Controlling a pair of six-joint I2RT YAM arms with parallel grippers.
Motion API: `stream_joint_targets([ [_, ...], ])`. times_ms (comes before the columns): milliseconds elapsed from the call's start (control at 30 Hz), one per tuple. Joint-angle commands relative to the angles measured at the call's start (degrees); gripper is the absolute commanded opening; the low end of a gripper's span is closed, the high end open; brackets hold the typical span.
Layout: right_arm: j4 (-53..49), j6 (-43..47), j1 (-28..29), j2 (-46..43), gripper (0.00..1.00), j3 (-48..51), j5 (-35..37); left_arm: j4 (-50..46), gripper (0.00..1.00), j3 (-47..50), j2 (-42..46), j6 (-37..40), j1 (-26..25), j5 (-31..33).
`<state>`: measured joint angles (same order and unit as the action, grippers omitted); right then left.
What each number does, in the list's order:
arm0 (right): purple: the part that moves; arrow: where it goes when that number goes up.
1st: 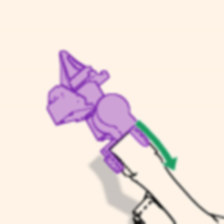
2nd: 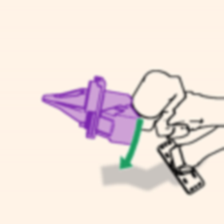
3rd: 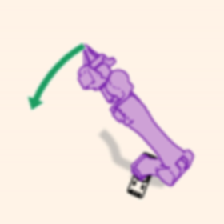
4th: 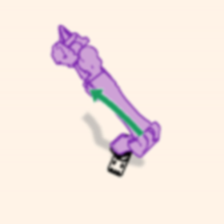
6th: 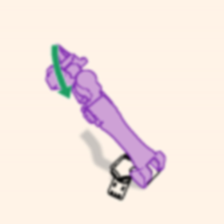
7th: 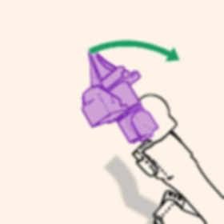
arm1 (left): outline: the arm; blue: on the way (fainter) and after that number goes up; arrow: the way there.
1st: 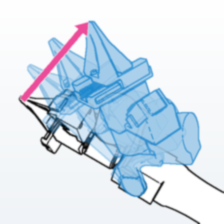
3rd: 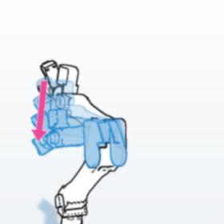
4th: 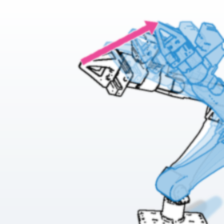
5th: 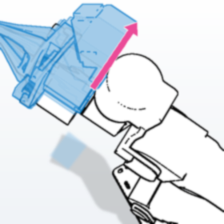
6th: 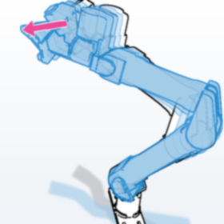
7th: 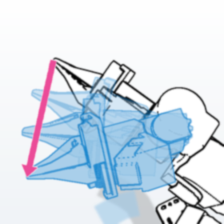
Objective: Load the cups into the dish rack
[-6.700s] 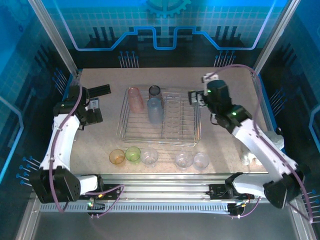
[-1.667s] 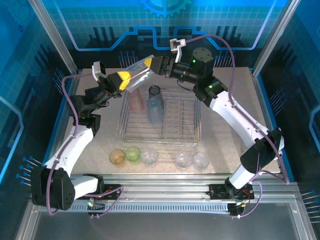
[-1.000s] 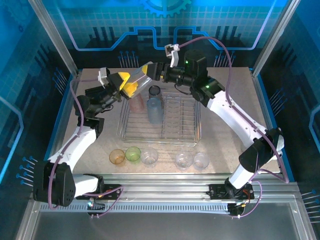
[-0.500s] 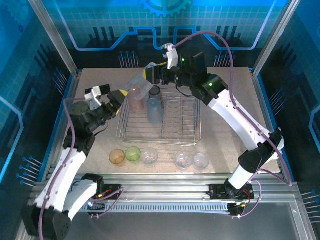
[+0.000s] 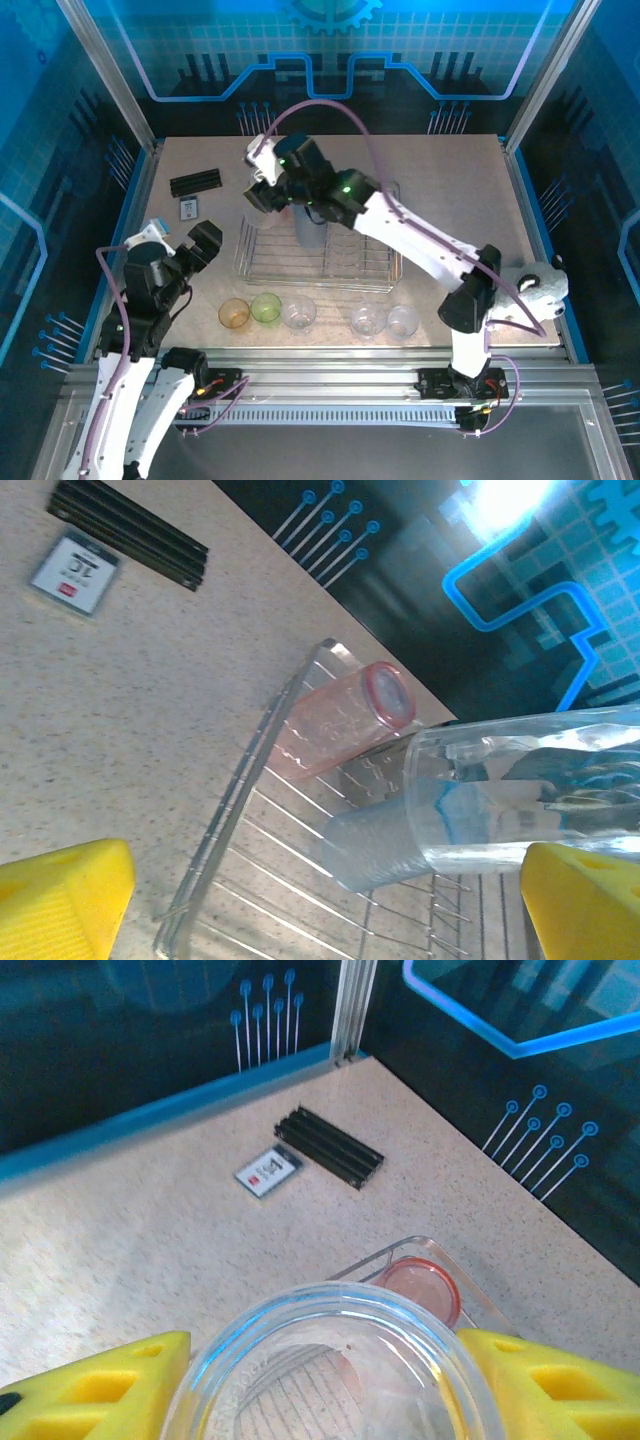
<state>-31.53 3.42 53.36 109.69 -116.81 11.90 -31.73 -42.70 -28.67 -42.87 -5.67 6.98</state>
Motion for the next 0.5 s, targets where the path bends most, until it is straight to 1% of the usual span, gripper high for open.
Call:
stream_joint_targets([
  [0,0.3,8.7,2.2,2.9,0.09,-4.2,6.4,-4.7,1.0,0.0,2.4,2.5,0.4,4.6],
  [200,-1.5,13.5,4.3,8.7,0.09,-8.1,8.4,-7.1,0.99,0.5,5.9,3.0,0.5,8.7],
  [300,-2.3,15.2,4.8,10.7,0.09,-9.4,9.6,-7.3,0.99,0.8,7.0,3.6,0.5,9.0],
  [467,-2.4,15.5,4.7,12.4,0.09,-9.3,9.7,-6.9,0.99,1.1,7.9,5.4,0.5,8.7],
])
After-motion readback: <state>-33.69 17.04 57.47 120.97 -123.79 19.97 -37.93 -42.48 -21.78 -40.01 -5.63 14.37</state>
